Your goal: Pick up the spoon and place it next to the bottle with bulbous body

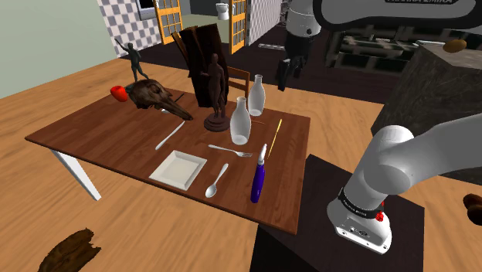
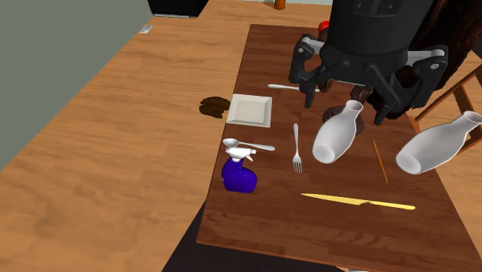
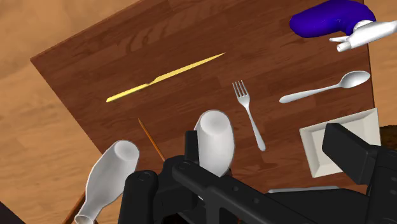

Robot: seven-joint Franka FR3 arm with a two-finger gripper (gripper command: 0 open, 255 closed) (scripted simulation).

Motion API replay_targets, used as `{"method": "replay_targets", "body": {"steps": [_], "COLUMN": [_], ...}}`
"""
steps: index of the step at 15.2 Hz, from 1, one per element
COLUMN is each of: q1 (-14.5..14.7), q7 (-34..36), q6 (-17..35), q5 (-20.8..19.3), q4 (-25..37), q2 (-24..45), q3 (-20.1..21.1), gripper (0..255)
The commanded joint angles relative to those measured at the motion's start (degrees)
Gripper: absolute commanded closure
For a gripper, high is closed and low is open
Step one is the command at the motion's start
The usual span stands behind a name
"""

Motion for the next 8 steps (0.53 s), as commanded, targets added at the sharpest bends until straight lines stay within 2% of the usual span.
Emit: {"method": "replay_targets", "body": {"steps": [1, 8], "q1": [0.0, 2.6], "q7": [0.0, 2.3], "q6": [0.0, 12.6], "q5": [0.0, 2.4], "q4": [0.0, -7.3], "q2": [0.0, 5.1], "q3": [0.0, 2.9], "gripper": [0, 0]}}
